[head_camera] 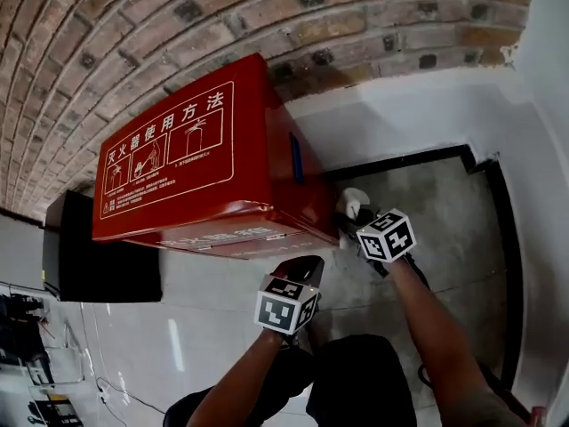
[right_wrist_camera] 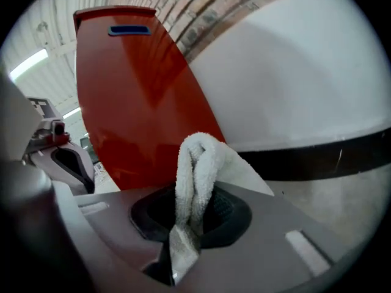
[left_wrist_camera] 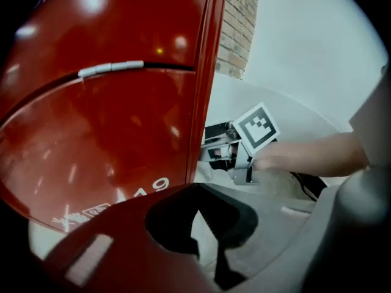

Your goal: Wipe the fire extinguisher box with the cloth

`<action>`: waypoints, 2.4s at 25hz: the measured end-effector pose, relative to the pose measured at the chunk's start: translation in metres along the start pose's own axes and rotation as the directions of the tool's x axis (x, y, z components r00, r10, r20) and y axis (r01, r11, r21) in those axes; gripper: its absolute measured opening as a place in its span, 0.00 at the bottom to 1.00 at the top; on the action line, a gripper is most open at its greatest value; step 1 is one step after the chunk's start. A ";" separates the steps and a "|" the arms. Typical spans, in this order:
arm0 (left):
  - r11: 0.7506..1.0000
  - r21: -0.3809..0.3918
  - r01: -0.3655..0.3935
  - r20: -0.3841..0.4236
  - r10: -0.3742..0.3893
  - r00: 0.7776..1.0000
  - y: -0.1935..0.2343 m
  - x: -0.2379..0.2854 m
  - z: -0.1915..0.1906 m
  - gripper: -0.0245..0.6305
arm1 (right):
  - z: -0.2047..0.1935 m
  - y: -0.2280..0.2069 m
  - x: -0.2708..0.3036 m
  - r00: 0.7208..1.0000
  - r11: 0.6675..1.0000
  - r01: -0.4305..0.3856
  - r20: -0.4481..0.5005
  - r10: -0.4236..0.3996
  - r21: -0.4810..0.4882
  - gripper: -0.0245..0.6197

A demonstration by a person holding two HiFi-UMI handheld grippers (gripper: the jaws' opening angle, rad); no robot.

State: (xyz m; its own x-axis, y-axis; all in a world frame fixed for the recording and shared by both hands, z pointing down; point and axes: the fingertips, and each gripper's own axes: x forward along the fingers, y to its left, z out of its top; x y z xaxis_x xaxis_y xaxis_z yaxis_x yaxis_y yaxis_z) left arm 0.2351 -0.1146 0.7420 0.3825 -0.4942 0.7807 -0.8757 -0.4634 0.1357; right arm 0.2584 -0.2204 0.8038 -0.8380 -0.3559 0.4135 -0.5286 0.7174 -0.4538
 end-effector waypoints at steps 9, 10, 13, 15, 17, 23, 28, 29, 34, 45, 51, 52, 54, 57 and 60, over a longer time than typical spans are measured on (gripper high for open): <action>0.999 0.045 0.027 -0.015 -0.027 1.000 -0.004 0.016 0.002 0.04 | -0.041 -0.063 0.047 0.997 0.957 0.083 -0.025 -0.079 0.277 0.17; 0.998 0.053 0.022 -0.016 -0.021 1.000 -0.003 0.016 0.003 0.04 | -0.039 -0.063 0.048 0.997 0.953 0.077 -0.018 -0.075 0.291 0.17; 0.998 0.054 0.010 -0.022 -0.009 1.000 -0.001 0.013 0.004 0.04 | -0.021 -0.054 0.042 0.998 0.959 0.048 0.016 -0.055 0.278 0.17; 0.999 0.051 0.012 -0.025 -0.011 1.000 -0.004 0.010 0.005 0.04 | -0.007 -0.044 0.036 0.999 0.962 0.015 0.046 -0.029 0.273 0.17; 0.998 0.063 0.019 -0.024 -0.018 1.000 -0.009 0.006 0.010 0.04 | 0.012 -0.033 0.026 0.996 0.962 -0.021 0.085 -0.003 0.272 0.16; 0.993 0.117 0.032 -0.009 -0.031 0.999 -0.028 -0.006 0.037 0.04 | 0.095 0.016 -0.019 0.959 0.962 -0.166 0.264 0.107 0.215 0.16; 0.989 0.144 0.024 -0.001 -0.024 1.000 -0.039 -0.017 0.050 0.04 | 0.159 0.058 -0.063 0.903 0.957 -0.268 0.374 0.210 0.111 0.16; 0.990 0.143 0.020 0.001 -0.020 1.000 -0.039 -0.019 0.052 0.04 | 0.170 0.067 -0.071 0.893 0.956 -0.282 0.389 0.229 0.085 0.16; 0.990 0.144 0.001 0.016 -0.004 1.000 -0.042 -0.029 0.064 0.04 | 0.223 0.112 -0.113 0.837 0.943 -0.328 0.445 0.319 -0.059 0.16; 0.986 0.169 0.002 0.015 -0.004 1.000 -0.053 -0.038 0.070 0.04 | 0.315 0.130 -0.125 0.803 0.944 -0.266 0.497 0.329 -0.195 0.16; 0.987 0.159 0.012 0.012 -0.014 1.000 -0.049 -0.035 0.067 0.04 | 0.308 0.090 -0.094 0.832 0.967 -0.246 0.497 0.246 -0.068 0.16; 0.988 0.155 0.014 0.012 -0.017 1.000 -0.047 -0.033 0.066 0.04 | 0.301 0.083 -0.088 0.842 0.970 -0.239 0.487 0.231 -0.048 0.16; 0.989 0.149 0.022 0.008 -0.024 1.000 -0.046 -0.029 0.063 0.04 | 0.282 0.069 -0.076 0.863 0.974 -0.228 0.462 0.204 -0.006 0.16; 0.990 0.139 0.035 -0.009 -0.034 0.999 -0.045 -0.019 0.057 0.04 | 0.248 0.050 -0.058 0.886 0.973 -0.225 0.428 0.179 0.059 0.16; 0.991 0.126 0.049 -0.030 -0.045 0.999 -0.043 -0.007 0.045 0.04 | 0.214 0.035 -0.043 0.900 0.966 -0.230 0.404 0.166 0.116 0.16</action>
State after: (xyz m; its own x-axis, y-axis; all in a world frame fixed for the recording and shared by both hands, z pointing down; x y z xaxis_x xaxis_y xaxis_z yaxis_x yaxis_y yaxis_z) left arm 0.2836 -0.1244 0.7027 0.4128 -0.4507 0.7915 -0.8120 -0.5757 0.0957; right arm 0.2468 -0.3083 0.6009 -0.8962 -0.4431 -0.0216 -0.3338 0.7056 -0.6250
